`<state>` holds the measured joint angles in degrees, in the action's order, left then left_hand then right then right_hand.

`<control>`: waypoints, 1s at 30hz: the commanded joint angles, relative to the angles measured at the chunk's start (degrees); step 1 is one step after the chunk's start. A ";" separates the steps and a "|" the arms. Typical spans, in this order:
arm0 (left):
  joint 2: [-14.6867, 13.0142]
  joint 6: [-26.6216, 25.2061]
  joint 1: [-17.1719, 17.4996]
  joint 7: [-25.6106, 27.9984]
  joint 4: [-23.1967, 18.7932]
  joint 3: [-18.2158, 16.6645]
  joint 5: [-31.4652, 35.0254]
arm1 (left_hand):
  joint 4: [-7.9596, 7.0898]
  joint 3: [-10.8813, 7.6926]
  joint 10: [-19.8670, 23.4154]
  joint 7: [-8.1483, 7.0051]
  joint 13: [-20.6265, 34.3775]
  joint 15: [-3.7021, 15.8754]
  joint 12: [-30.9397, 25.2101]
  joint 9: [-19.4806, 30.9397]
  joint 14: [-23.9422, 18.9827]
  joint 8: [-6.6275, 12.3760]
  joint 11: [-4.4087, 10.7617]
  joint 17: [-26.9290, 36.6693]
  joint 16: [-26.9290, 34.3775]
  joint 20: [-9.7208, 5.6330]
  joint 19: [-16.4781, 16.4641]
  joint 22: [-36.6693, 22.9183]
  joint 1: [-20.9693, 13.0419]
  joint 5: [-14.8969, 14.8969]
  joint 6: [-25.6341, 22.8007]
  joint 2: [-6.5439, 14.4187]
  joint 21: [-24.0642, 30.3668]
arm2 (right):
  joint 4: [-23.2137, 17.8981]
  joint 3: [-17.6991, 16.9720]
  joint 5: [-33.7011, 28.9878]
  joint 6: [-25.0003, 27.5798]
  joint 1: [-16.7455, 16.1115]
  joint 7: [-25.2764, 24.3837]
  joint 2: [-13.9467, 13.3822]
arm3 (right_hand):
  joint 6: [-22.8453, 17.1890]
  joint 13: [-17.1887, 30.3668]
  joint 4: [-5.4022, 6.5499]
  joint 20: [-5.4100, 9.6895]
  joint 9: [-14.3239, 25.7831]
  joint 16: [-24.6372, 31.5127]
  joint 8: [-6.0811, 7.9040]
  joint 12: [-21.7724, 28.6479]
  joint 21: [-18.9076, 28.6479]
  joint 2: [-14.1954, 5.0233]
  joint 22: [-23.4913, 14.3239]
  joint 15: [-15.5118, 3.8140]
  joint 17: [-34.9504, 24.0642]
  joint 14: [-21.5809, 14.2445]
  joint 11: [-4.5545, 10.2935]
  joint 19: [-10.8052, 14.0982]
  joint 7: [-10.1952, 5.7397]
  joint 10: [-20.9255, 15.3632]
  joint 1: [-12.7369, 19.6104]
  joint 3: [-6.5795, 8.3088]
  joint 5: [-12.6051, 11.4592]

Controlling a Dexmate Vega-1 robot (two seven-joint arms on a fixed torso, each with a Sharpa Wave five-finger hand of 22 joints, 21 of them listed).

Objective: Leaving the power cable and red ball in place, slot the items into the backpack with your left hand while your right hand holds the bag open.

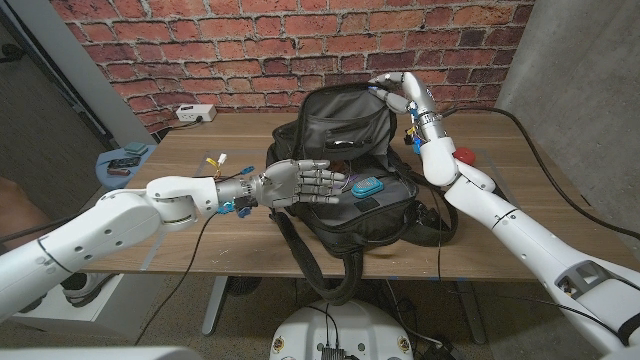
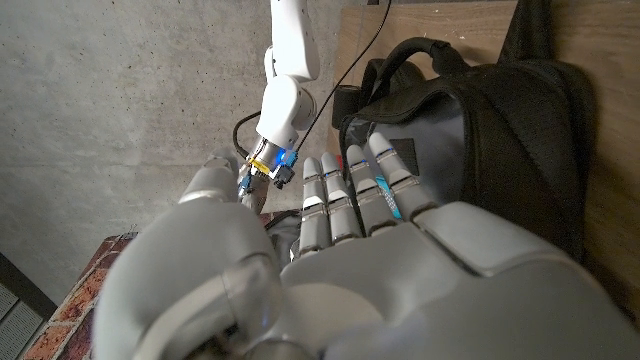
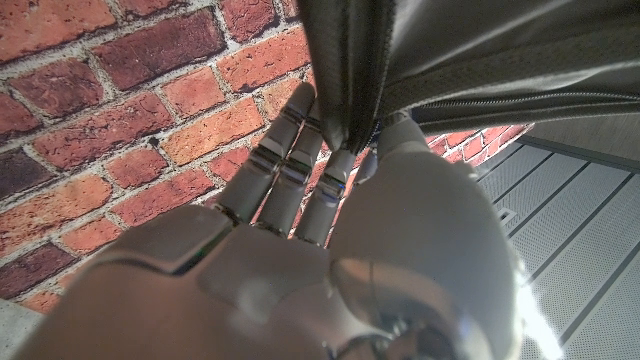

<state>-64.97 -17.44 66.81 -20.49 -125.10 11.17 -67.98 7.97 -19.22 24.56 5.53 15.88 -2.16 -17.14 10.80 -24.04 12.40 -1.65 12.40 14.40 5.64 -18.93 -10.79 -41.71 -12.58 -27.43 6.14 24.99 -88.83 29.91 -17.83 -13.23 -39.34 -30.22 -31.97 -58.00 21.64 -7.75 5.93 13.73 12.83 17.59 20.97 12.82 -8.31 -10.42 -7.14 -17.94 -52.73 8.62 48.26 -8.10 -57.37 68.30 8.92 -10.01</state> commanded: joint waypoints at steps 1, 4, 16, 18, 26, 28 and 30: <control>-3.11 0.26 6.71 -4.22 1.23 -7.07 -5.15 | -0.11 -0.67 -0.03 0.65 0.36 -0.75 0.51 0.24 -0.09 -0.42 -0.71 0.31 -0.09 0.66 0.08 -0.29 0.19 -0.52 0.22 0.93 -0.18 | 0.92 -0.21 0.22 0.58 0.30 -0.04 -0.31 | -0.46 0.23 0.09 4.22 0.18 0.12 0.18 -0.17 -0.07 -0.38 -0.08 -6.48 -0.33 0.10 -0.03 -0.31 0.03 -0.44 -0.22 -0.15 -0.44; -3.70 0.50 9.56 -4.36 1.13 -10.06 -4.95 | -0.14 -0.71 0.23 0.63 0.40 -0.80 0.43 0.24 -0.12 -0.38 -0.65 0.34 -0.09 0.61 0.07 -0.30 0.30 -0.51 0.06 0.97 -0.20 | 1.24 -0.25 0.33 0.43 0.43 -0.27 -0.31 | -0.47 0.26 0.09 4.26 0.18 0.09 0.17 -0.16 -0.05 -0.39 -0.08 -6.50 -0.32 0.15 -0.04 -0.27 0.05 -0.46 -0.23 -0.14 -0.45; -1.43 -4.45 21.20 -7.89 0.75 -25.85 -2.24 | -0.37 -1.22 0.46 1.06 0.55 -1.19 0.43 0.27 -0.16 -0.33 -1.28 0.54 -0.07 1.11 0.14 -0.35 0.53 -0.53 -0.29 1.83 -0.28 | 0.06 -0.69 0.92 0.81 -0.96 0.17 -1.64 | -0.44 0.25 0.06 4.20 0.20 0.12 0.12 -0.23 -0.08 -0.36 -0.08 -6.50 -0.38 0.16 -0.06 -0.36 0.01 -0.46 -0.22 -0.16 -0.45; -0.16 -5.72 22.40 -8.23 0.32 -27.97 -1.32 | -0.40 -1.29 0.52 1.15 0.57 -1.30 0.42 0.27 -0.18 -0.32 -1.31 0.56 -0.07 1.19 0.14 -0.35 0.57 -0.52 -0.35 1.92 -0.29 | -0.56 -0.99 1.03 0.99 -1.50 0.17 -2.01 | -0.40 0.29 0.08 4.21 0.20 0.12 0.10 -0.24 -0.07 -0.39 -0.08 -6.50 -0.38 0.17 -0.02 -0.34 0.01 -0.39 -0.24 -0.16 -0.45; 4.49 -9.39 25.04 -9.73 -1.22 -33.47 1.90 | -0.57 -1.50 0.95 1.26 0.65 -1.39 0.30 0.28 -0.35 -0.26 -1.48 0.66 0.00 1.40 0.08 -0.38 0.79 -0.49 -0.61 2.28 -0.28 | -3.13 -2.46 1.10 1.65 -3.92 0.33 -4.09 | -0.44 0.28 0.09 4.19 0.22 0.06 0.08 -0.30 -0.09 -0.39 -0.07 -6.49 -0.38 0.29 0.12 -0.39 0.01 -0.40 -0.30 -0.18 -0.45; 5.88 -10.15 26.07 -9.70 -2.00 -35.47 2.92 | -0.61 -1.55 1.01 1.23 0.67 -1.38 0.29 0.29 -0.46 -0.22 -1.46 0.68 0.04 1.35 0.05 -0.38 0.86 -0.48 -0.74 2.35 -0.28 | -3.71 -2.91 1.27 2.14 -4.57 0.23 -4.36 | -0.42 0.29 0.09 4.20 0.22 0.06 0.06 -0.30 -0.08 -0.38 -0.07 -6.51 -0.39 0.29 0.03 -0.37 0.01 -0.41 -0.30 -0.18 -0.45; 7.40 -10.78 26.96 -9.35 -2.86 -37.31 3.94 | -0.63 -1.59 1.06 1.24 0.69 -1.46 0.28 0.29 -0.54 -0.20 -1.40 0.70 0.07 1.36 -0.04 -0.39 0.90 -0.47 -0.82 2.40 -0.25 | -3.98 -3.25 1.42 2.29 -5.04 0.14 -4.56 | -0.41 0.31 0.09 4.21 0.23 0.08 0.05 -0.28 -0.08 -0.36 -0.07 -6.49 -0.41 0.29 0.07 -0.38 -0.02 -0.45 -0.32 -0.20 -0.44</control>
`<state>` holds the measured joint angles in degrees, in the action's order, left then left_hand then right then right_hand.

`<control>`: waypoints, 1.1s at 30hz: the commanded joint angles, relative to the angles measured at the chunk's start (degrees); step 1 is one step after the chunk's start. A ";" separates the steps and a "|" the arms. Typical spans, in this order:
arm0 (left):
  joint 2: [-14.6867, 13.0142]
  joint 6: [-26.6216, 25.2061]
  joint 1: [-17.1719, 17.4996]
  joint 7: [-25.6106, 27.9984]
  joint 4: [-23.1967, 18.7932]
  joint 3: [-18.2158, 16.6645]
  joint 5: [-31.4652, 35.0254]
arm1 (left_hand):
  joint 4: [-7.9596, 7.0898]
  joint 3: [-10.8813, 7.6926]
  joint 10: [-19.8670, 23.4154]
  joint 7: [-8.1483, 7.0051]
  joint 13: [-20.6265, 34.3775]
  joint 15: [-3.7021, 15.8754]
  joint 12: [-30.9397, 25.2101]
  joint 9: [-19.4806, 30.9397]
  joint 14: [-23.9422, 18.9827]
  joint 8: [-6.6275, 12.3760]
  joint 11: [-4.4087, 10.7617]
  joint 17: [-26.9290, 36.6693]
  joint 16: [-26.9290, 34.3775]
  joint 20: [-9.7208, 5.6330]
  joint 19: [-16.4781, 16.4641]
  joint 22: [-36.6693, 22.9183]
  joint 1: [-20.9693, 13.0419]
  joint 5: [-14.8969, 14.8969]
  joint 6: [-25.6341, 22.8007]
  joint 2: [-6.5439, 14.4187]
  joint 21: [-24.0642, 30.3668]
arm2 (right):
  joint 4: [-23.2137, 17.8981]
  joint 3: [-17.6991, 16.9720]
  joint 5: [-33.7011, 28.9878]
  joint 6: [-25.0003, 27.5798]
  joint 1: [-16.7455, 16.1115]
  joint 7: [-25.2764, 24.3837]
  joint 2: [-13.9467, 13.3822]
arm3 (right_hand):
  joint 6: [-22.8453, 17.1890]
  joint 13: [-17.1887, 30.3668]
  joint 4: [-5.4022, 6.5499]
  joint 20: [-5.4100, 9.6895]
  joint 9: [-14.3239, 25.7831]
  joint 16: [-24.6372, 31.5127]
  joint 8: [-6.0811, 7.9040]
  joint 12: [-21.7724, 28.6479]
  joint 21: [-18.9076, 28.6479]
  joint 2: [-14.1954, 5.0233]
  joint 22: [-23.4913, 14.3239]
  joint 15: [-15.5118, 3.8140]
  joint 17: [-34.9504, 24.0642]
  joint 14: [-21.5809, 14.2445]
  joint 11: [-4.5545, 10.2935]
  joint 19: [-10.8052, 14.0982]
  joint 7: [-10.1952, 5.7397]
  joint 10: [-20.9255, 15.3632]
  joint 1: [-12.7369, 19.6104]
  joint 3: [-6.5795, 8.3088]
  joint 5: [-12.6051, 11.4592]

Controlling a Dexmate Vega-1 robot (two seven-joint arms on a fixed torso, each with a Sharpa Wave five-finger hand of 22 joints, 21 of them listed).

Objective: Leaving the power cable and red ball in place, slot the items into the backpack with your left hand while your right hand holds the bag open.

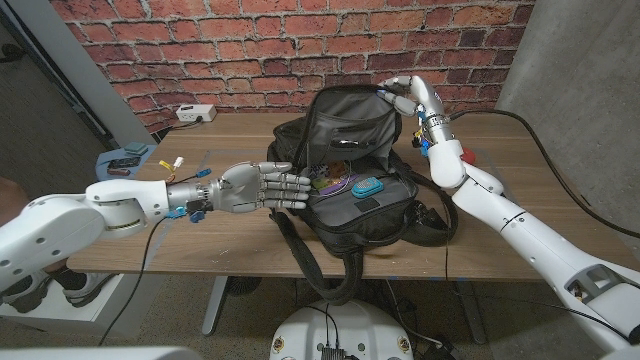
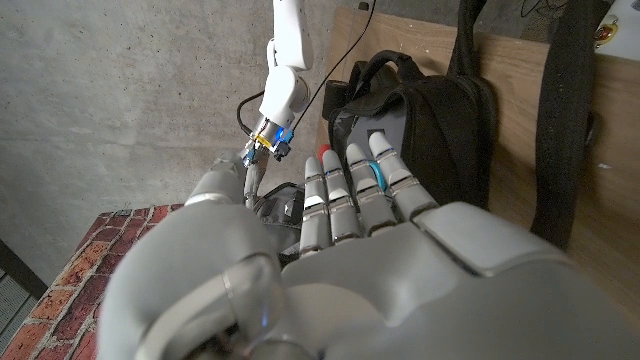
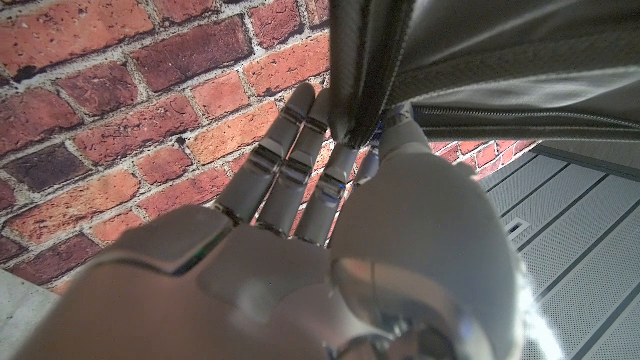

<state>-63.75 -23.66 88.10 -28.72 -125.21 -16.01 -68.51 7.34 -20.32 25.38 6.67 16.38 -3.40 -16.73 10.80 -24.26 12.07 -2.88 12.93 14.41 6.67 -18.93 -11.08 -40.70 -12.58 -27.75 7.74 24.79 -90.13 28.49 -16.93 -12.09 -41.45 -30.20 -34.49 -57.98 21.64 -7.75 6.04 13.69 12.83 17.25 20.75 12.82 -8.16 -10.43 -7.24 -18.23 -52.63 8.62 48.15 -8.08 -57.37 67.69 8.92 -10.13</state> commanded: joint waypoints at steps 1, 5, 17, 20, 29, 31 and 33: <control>6.81 -4.92 6.01 -1.01 -3.12 -10.93 4.96 | -0.01 -0.51 0.27 0.04 0.21 -0.23 -0.14 0.30 -0.37 0.16 -0.17 0.17 0.07 0.36 -0.01 -0.10 -0.09 -0.46 -0.60 0.81 -0.06 | -2.64 -1.90 0.56 0.91 -3.03 0.23 -2.25 | -0.42 0.31 0.08 4.09 0.26 0.08 0.39 -0.06 -0.08 -0.52 -0.07 -6.41 -0.12 0.19 0.06 -0.27 -0.03 -0.46 0.31 -0.19 -0.32; 9.41 -6.25 7.24 0.14 -4.78 -13.69 6.72 | -0.02 -0.70 0.81 0.09 0.28 -0.13 -0.32 0.31 -0.75 0.31 -0.15 0.20 0.20 0.25 -0.10 -0.12 -0.03 -0.45 -1.09 0.96 -0.04 | -2.80 -2.39 0.80 0.59 -3.57 0.10 -2.59 | -0.39 0.28 0.06 4.10 0.27 0.08 0.36 -0.10 -0.07 -0.53 -0.07 -6.43 -0.13 0.21 0.03 -0.26 -0.11 -0.45 0.33 -0.18 -0.33; 11.86 -10.79 7.81 3.72 -8.49 -17.49 12.49 | -0.08 -1.20 2.12 -0.40 0.60 0.32 -0.81 0.40 -1.83 0.78 0.45 0.35 0.56 -0.04 -0.48 -0.17 0.27 -0.40 -2.62 1.24 0.08 | -6.21 -4.23 1.05 1.58 -6.28 0.54 -4.36 | -0.39 0.32 0.00 4.04 0.29 0.11 0.31 -0.12 -0.07 -0.52 -0.07 -6.44 -0.19 0.22 0.02 -0.29 -0.15 -0.48 0.40 -0.17 -0.34; 12.25 -11.36 7.42 4.40 -8.94 -17.51 13.53 | -0.09 -1.29 2.24 -0.44 0.67 0.41 -0.85 0.42 -1.83 0.82 0.52 0.37 0.56 -0.12 -0.53 -0.18 0.32 -0.39 -2.75 1.28 0.10 | -7.74 -4.80 1.20 2.51 -7.31 0.75 -4.71 | -0.37 0.36 0.04 4.05 0.29 0.07 0.30 -0.11 -0.08 -0.57 -0.07 -6.41 -0.18 0.27 0.03 -0.32 -0.13 -0.49 0.36 -0.16 -0.34; 12.96 -12.12 6.06 5.76 -9.55 -16.65 15.38 | -0.07 -1.53 2.29 -0.52 0.84 0.47 -0.86 0.46 -1.92 0.82 0.70 0.42 0.56 -0.14 -0.54 -0.19 0.40 -0.39 -2.91 1.36 0.09 | -13.31 -6.33 1.83 5.67 -10.51 2.36 -5.93 | -0.49 0.40 0.06 3.81 0.31 0.09 0.31 -0.07 -0.03 -0.55 -0.07 -6.36 -0.23 0.30 -0.28 -0.22 -0.15 -0.63 0.30 -0.20 -0.32; 12.95 -12.18 5.68 5.73 -9.46 -16.42 15.48 | -0.08 -1.59 2.31 -0.53 0.87 0.47 -0.87 0.48 -1.92 0.84 0.74 0.44 0.55 -0.16 -0.57 -0.20 0.42 -0.39 -2.98 1.41 0.10 | -14.16 -6.39 1.84 5.79 -10.92 2.84 -6.20 | -0.52 0.41 0.09 3.74 0.31 0.11 0.32 -0.07 -0.01 -0.53 -0.07 -6.33 -0.25 0.30 -0.30 -0.16 -0.18 -0.64 0.24 -0.24 -0.31; 12.84 -12.16 5.39 5.70 -9.37 -16.21 15.77 | -0.07 -1.66 2.30 -0.64 0.91 0.44 -0.86 0.49 -1.89 0.85 0.74 0.44 0.53 -0.18 -0.57 -0.20 0.44 -0.39 -3.03 1.42 0.10 | -15.46 -6.63 2.05 6.85 -11.53 3.18 -6.14 | -0.56 0.37 0.12 3.65 0.32 0.12 0.33 -0.03 0.01 -0.50 -0.07 -6.31 -0.26 0.31 -0.32 -0.10 -0.18 -0.82 0.17 -0.27 -0.29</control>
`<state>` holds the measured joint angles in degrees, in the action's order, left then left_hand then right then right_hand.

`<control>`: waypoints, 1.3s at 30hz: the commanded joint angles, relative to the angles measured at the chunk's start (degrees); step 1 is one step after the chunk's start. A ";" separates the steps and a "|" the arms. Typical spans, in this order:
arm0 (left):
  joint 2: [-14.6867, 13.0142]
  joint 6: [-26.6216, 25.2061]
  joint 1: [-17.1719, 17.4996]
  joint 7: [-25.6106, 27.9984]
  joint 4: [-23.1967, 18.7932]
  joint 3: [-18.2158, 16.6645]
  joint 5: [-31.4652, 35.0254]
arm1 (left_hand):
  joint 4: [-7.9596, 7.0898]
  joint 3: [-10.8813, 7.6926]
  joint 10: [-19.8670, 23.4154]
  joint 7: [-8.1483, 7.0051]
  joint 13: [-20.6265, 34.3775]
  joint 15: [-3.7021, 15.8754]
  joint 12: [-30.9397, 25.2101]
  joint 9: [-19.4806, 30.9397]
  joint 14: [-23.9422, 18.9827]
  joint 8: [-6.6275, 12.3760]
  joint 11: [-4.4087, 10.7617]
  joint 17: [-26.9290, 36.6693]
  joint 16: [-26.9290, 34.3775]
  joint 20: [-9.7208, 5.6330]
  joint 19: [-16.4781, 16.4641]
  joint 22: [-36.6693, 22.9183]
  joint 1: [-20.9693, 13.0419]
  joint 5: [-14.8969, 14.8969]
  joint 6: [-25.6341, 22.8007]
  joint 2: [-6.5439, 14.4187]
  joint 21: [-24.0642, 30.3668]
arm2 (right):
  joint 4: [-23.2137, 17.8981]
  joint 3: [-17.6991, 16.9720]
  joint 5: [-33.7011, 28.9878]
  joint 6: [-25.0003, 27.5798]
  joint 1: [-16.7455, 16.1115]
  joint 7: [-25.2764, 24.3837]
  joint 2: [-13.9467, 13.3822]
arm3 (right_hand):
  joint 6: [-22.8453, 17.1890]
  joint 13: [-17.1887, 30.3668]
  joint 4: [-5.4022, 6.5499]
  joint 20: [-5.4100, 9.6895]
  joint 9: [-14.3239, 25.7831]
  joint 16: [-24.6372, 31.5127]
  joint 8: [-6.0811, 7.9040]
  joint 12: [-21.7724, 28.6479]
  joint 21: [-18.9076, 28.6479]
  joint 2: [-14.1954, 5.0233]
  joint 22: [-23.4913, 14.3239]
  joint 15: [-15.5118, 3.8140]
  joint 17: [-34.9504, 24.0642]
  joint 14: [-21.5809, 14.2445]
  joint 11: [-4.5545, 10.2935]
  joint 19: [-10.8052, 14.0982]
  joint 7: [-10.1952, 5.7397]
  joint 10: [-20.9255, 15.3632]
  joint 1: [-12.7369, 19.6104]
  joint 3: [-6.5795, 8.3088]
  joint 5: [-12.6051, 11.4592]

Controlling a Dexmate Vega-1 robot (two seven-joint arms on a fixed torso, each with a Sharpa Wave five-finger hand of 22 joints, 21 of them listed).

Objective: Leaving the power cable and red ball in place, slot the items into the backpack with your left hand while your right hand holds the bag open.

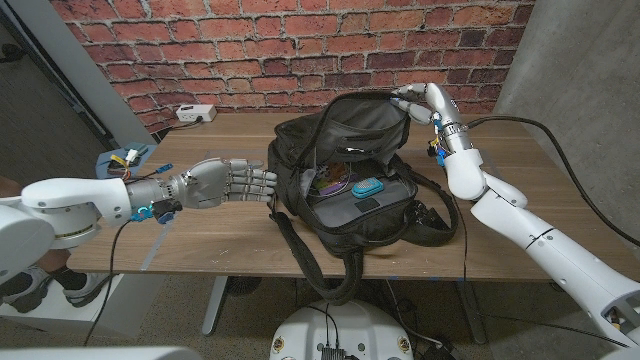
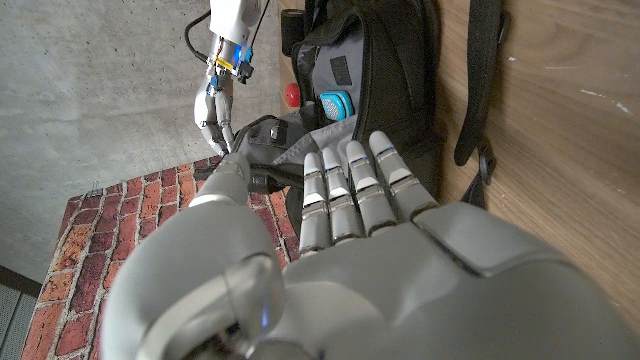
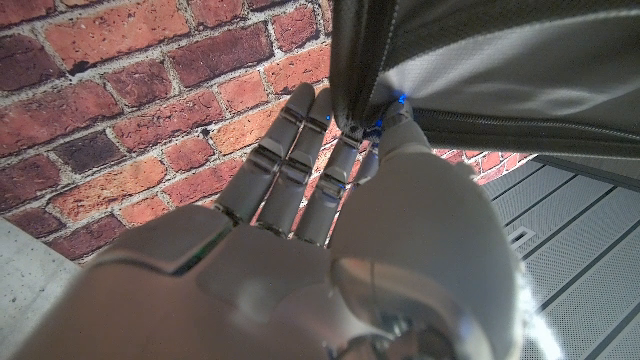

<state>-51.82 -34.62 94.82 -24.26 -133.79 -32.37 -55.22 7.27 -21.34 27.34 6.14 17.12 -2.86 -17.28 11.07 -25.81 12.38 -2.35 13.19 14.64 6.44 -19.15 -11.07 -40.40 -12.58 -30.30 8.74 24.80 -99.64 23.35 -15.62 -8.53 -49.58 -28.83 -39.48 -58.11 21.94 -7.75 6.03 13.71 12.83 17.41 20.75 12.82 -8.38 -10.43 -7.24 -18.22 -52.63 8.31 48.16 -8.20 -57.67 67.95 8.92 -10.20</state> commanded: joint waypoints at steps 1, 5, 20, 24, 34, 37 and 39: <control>0.93 -1.17 -1.46 1.39 -0.82 0.25 2.68 | 0.01 -0.66 0.36 -0.10 0.18 -0.08 -0.31 0.22 -0.34 0.54 0.21 0.19 0.29 0.04 -0.36 -0.22 0.15 -0.39 -0.50 0.42 0.09 | -6.37 -1.55 0.81 3.31 -3.60 2.07 -1.30 | -0.48 0.03 0.15 3.63 0.30 0.10 0.18 -0.06 0.02 -0.26 -0.07 -6.28 -0.27 0.33 0.01 -0.09 -0.07 -0.51 -0.15 -0.30 -0.22; 0.42 -1.11 -2.36 1.01 -0.23 0.92 2.88 | 0.01 -0.78 0.47 -0.16 0.27 -0.08 -0.35 0.25 -0.37 0.58 0.20 0.21 0.28 0.02 -0.36 -0.22 0.20 -0.40 -0.65 0.44 0.09 | -8.10 -1.84 1.23 4.21 -4.29 3.35 -1.74 | -0.51 -0.06 0.19 3.45 0.31 0.11 0.18 -0.10 0.05 -0.20 -0.06 -6.28 -0.29 0.35 0.08 -0.02 -0.05 -0.60 -0.28 -0.37 -0.19; 1.68 -2.45 -1.30 1.47 -1.80 -2.45 5.20 | -0.13 -1.10 0.64 -0.08 0.55 -0.13 -0.42 0.33 -0.39 0.69 0.14 0.33 0.27 0.05 -0.36 -0.24 0.51 -0.38 -1.17 0.60 0.08 | -15.14 -3.57 3.50 12.35 -6.84 8.45 -4.02 | 0.36 -0.23 0.45 2.88 0.36 0.13 -0.22 -0.33 0.17 -0.14 -0.03 -6.13 -0.36 0.43 0.02 0.40 0.02 -0.46 -0.91 -0.59 -0.07; 2.21 -2.53 -1.26 1.53 -2.15 -2.90 5.70 | -0.13 -1.20 0.79 -0.08 0.65 -0.17 -0.47 0.35 -0.42 0.73 0.33 0.34 0.26 0.05 -0.35 -0.25 0.61 -0.36 -1.34 0.56 0.07 | -17.02 -4.05 4.43 13.95 -7.48 10.58 -5.54 | 1.63 -0.18 0.37 2.53 0.42 -0.45 -0.77 -0.87 0.06 -0.07 -0.01 -6.17 -0.13 1.49 -0.09 0.20 -0.02 0.86 -1.00 -0.56 -0.03; 3.01 -2.45 -1.95 2.18 -1.92 -2.50 5.68 | -0.04 -1.57 0.55 -0.19 0.87 -0.17 -0.36 0.42 -0.15 0.80 0.14 0.35 0.07 0.05 -0.23 -0.26 0.66 -0.38 -1.70 0.57 0.02 | -24.09 -8.05 7.72 19.02 -11.13 18.41 -13.42 | 7.95 -0.70 0.92 1.45 0.77 -1.44 -3.59 -4.17 -0.81 0.08 0.05 -5.44 -0.43 6.99 -0.70 -2.07 0.55 7.54 -2.96 -1.24 0.01; 2.73 -2.38 -2.27 2.08 -1.73 -2.37 5.82 | 0.00 -1.75 0.41 -0.19 0.99 -0.23 -0.29 0.45 -0.03 0.72 0.21 0.36 -0.01 0.11 -0.21 -0.27 0.69 -0.38 -1.61 0.58 0.00 | -25.54 -9.15 8.31 20.09 -12.04 19.43 -14.95 | 8.70 -0.79 0.92 1.37 0.82 -1.44 -3.93 -4.64 -0.83 0.00 0.06 -5.49 -0.63 8.06 -0.65 -2.19 0.65 8.42 -3.15 -1.30 -0.02; 2.68 -2.29 -2.49 2.03 -1.53 -2.21 5.81 | 0.14 -1.87 0.62 -0.41 1.11 -0.04 -0.36 0.48 -0.23 0.80 0.44 0.32 0.01 -0.17 -0.35 -0.27 0.75 -0.36 -1.94 0.32 0.05 | -26.47 -9.85 8.86 20.89 -12.52 20.26 -15.90 | 8.88 -0.83 0.90 1.34 0.83 -1.42 -4.01 -4.73 -0.84 0.01 0.07 -5.50 -0.69 8.30 -0.59 -2.23 0.69 8.53 -3.18 -1.32 -0.03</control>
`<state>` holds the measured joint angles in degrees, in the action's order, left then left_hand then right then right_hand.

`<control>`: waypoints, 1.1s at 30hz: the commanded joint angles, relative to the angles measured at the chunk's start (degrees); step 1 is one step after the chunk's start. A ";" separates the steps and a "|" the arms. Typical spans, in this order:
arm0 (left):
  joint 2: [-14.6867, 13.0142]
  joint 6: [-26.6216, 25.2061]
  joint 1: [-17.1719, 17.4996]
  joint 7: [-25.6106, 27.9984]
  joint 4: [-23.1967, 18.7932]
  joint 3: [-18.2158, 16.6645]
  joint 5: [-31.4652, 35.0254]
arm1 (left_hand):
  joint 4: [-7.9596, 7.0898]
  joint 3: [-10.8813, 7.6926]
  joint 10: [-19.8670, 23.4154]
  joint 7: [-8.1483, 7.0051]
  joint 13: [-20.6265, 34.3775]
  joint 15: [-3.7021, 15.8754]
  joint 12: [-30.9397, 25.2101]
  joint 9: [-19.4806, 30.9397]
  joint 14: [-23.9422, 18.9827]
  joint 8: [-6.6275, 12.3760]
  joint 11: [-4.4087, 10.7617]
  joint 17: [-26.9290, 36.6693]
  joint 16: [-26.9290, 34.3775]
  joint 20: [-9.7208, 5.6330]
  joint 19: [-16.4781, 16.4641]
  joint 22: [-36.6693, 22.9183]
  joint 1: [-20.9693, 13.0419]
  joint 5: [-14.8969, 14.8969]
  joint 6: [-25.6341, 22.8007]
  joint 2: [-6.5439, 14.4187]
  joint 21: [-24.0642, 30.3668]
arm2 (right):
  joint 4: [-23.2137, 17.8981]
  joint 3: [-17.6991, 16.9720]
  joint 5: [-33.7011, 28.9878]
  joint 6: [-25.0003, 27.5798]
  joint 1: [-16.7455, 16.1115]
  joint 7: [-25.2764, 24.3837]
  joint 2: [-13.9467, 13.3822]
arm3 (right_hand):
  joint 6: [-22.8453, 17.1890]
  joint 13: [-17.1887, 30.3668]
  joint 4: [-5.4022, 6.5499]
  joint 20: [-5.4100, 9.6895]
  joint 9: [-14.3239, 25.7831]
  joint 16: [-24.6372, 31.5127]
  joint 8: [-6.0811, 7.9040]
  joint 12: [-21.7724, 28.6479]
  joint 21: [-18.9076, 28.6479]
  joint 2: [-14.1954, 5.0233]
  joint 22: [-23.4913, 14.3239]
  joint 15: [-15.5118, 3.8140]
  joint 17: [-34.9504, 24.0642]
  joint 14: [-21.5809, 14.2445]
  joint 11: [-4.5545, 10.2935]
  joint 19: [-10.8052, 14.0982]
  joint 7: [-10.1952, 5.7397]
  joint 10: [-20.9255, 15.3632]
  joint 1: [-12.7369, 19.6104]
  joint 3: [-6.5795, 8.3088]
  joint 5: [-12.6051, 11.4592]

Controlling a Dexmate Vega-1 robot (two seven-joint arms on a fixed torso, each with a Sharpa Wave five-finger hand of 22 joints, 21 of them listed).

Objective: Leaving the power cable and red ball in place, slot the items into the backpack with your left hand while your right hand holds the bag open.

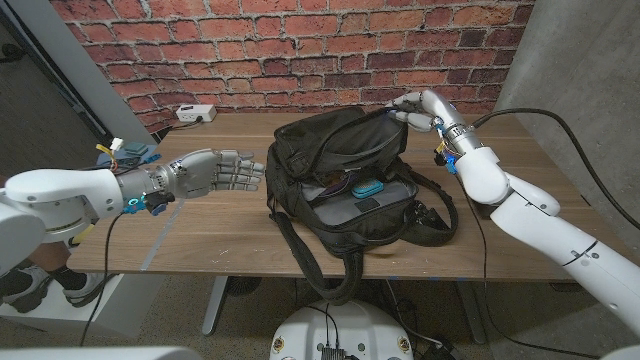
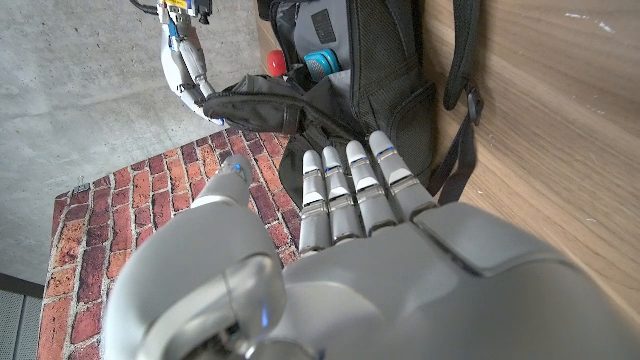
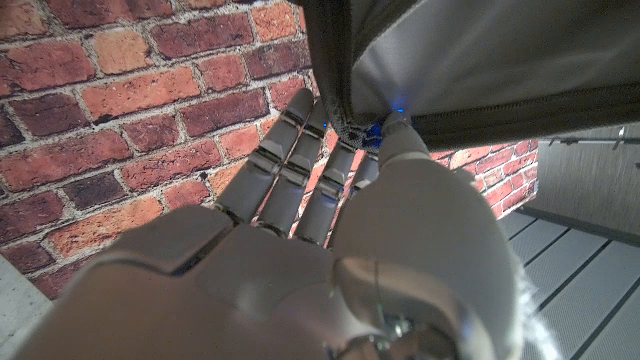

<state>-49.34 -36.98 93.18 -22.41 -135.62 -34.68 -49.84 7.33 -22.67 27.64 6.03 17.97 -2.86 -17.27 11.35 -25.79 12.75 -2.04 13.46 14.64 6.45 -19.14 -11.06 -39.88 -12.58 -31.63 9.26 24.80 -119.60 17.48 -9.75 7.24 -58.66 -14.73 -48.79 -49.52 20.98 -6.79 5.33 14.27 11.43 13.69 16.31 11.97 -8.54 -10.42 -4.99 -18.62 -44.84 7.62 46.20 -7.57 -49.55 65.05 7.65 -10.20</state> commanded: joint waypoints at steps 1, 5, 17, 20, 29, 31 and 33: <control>0.18 0.12 -0.92 0.04 0.40 0.13 0.38 | 0.09 -0.59 0.29 -0.25 0.30 -0.11 -0.36 0.21 -0.19 0.39 0.11 0.06 -0.03 -0.10 -0.33 -0.28 0.26 -0.36 -0.55 -0.20 0.03 | -6.99 -4.29 3.40 5.73 -3.63 6.56 -6.89 | 0.43 0.10 -0.07 2.02 0.28 0.02 -0.35 -0.42 -0.02 0.13 0.07 -7.76 -0.36 0.76 0.15 -0.34 0.02 0.66 -0.30 -0.06 -0.04; 0.08 0.24 -1.13 -0.04 0.65 0.29 0.44 | 0.16 -0.82 0.25 -0.25 0.46 -0.08 -0.32 0.24 -0.10 0.34 0.01 0.05 -0.12 -0.09 -0.32 -0.29 0.32 -0.36 -0.57 -0.22 0.01 | -8.39 -5.13 4.39 6.80 -3.97 8.56 -8.85 | 1.42 -0.08 -0.17 1.69 0.31 -0.01 -0.78 -1.18 -0.26 0.14 0.09 -7.68 -0.61 2.23 0.09 -1.09 -0.20 2.02 -0.43 -0.13 -0.07; 0.28 0.46 -1.61 0.51 0.89 0.64 0.10 | 0.53 -1.67 -1.43 -0.43 1.13 -0.26 0.48 0.32 1.10 -0.51 -0.32 0.03 -0.82 -0.22 0.25 -0.30 0.69 -0.33 0.96 -0.63 -0.25 | -9.42 -5.21 6.87 8.59 -2.87 12.16 -11.85 | 6.46 -0.88 -0.34 0.60 0.20 0.02 -2.48 -3.83 -0.78 0.45 0.22 -7.34 -1.29 7.71 -0.49 -3.69 0.31 6.79 -1.35 -0.59 0.00; 0.49 0.54 -1.59 1.07 0.61 0.51 0.25 | 0.57 -1.79 -2.28 -0.35 1.25 -0.29 0.85 0.31 1.84 -0.80 -0.37 0.05 -1.12 -0.09 0.71 -0.30 0.80 -0.32 1.68 -0.72 -0.45 | -9.47 -4.89 7.09 8.92 -2.48 12.44 -12.15 | 7.33 -1.05 -0.33 0.41 0.14 -0.01 -2.62 -4.36 -0.83 0.60 0.25 -7.04 -1.36 8.77 -0.39 -4.12 0.49 7.90 -1.63 -0.74 -0.01; 4.11 3.33 -0.48 5.77 -0.71 1.51 2.20 | 0.61 -2.31 -5.60 -0.45 1.55 -0.96 2.31 0.30 3.80 -1.48 -0.22 0.19 -1.82 -0.19 2.02 -0.30 1.18 -0.33 3.88 -0.68 -1.03 | -9.65 -3.80 8.88 10.06 0.34 17.06 -14.92 | 9.13 -1.37 -0.57 0.08 0.04 -0.17 -2.79 -5.02 -0.93 0.84 0.28 -6.63 -1.35 11.06 -0.91 -5.04 1.10 9.53 -1.72 -0.86 -0.07; 5.30 4.98 -0.41 7.02 -0.70 2.58 2.71 | 0.74 -2.38 -6.31 -0.62 1.56 -0.74 2.62 0.31 4.35 -1.43 -0.11 0.17 -2.03 -0.51 2.30 -0.29 1.19 -0.32 3.92 -0.86 -1.16 | -9.33 -3.37 9.56 9.86 1.29 18.83 -15.76 | 9.30 -1.42 -0.62 0.04 0.03 -0.21 -2.77 -5.14 -0.90 0.87 0.28 -6.57 -1.33 11.43 -1.00 -5.09 1.12 9.87 -1.71 -0.87 -0.08; 5.70 6.37 -0.44 7.60 -0.45 3.49 3.17 | 0.89 -2.44 -6.93 -0.73 1.55 -0.67 2.91 0.30 4.33 -1.39 -0.02 0.13 -2.03 -0.71 2.36 -0.29 1.18 -0.31 3.94 -1.06 -1.21 | -9.28 -2.80 10.04 10.33 2.33 20.71 -16.72 | 9.57 -1.47 -0.64 0.03 0.01 -0.24 -2.79 -5.29 -0.88 0.87 0.28 -6.49 -1.31 11.84 -1.02 -5.14 1.13 10.32 -1.73 -0.88 -0.10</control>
<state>-48.14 -35.07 91.93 -18.91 -135.32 -34.24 -48.59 8.08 -24.69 21.67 5.43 19.30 -3.57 -14.80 11.45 -21.77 11.41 -2.05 13.46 12.67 5.94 -16.97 -11.05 -39.13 -12.58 -27.92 8.51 23.91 -128.89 13.09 -2.79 15.94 -59.72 -2.11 -61.98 -40.47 19.34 -7.42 4.10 14.09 11.21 10.98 11.21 11.20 -7.66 -10.13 -3.35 -19.82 -33.58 6.57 41.28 -6.38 -39.97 63.53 7.03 -10.18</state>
